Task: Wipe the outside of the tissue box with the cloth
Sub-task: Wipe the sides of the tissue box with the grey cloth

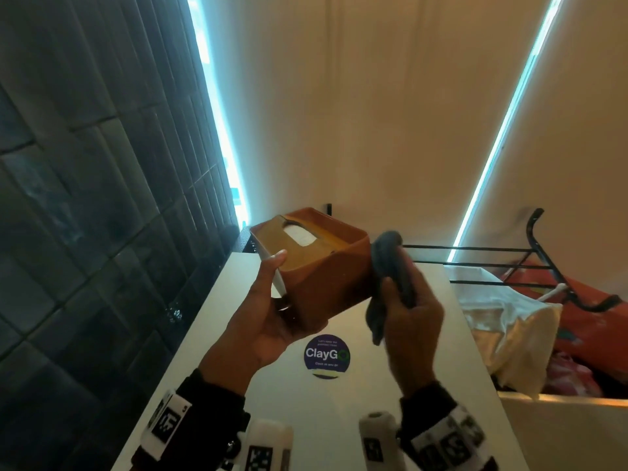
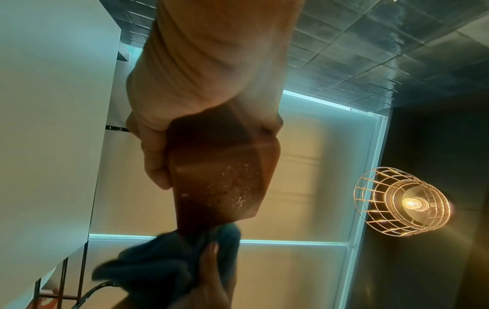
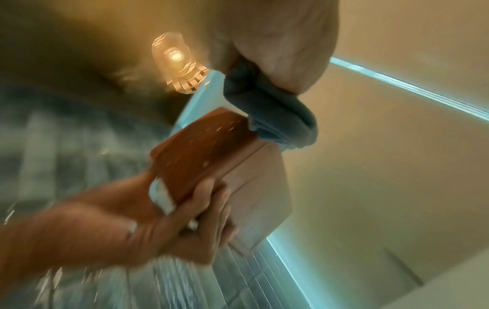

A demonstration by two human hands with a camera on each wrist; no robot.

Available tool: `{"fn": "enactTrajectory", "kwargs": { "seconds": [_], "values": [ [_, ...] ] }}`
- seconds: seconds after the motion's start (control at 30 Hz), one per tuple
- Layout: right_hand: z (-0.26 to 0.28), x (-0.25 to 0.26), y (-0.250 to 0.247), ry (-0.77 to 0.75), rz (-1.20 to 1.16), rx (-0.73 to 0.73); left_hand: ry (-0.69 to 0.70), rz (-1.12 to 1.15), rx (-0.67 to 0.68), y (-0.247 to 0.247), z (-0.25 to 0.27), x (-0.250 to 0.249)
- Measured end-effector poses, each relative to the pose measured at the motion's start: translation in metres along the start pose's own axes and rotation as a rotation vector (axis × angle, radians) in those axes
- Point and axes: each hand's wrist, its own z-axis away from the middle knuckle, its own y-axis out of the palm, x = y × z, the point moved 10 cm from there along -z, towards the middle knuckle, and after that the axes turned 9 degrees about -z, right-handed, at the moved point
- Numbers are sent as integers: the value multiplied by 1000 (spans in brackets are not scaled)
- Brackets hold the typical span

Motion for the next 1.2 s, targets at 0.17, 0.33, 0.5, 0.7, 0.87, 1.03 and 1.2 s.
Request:
{"fn": "enactTrajectory", "kwargs": {
  "seconds": [0.17,0.33,0.5,0.7,0.87,1.03,1.2],
  "values": [
    [40,32,55,-371,337,141,22,15,3,5,-2,0],
    [90,36,103,-551,455,508,80,-11,98,13,-2,-12],
    [81,20,80,-632,577,599,71,-1,69,-1,1,-14],
    [44,44,77,-595,511,330,69,36,41,8,-1,-9],
    [86,19,91,-619,589,652,97,5,97,7,-2,-16],
    [28,26,45,-486,561,311,26,16,-4,-5,1,-5],
    [57,50,91,-597,507,423,77,40,48,12,-3,-5]
  ]
}}
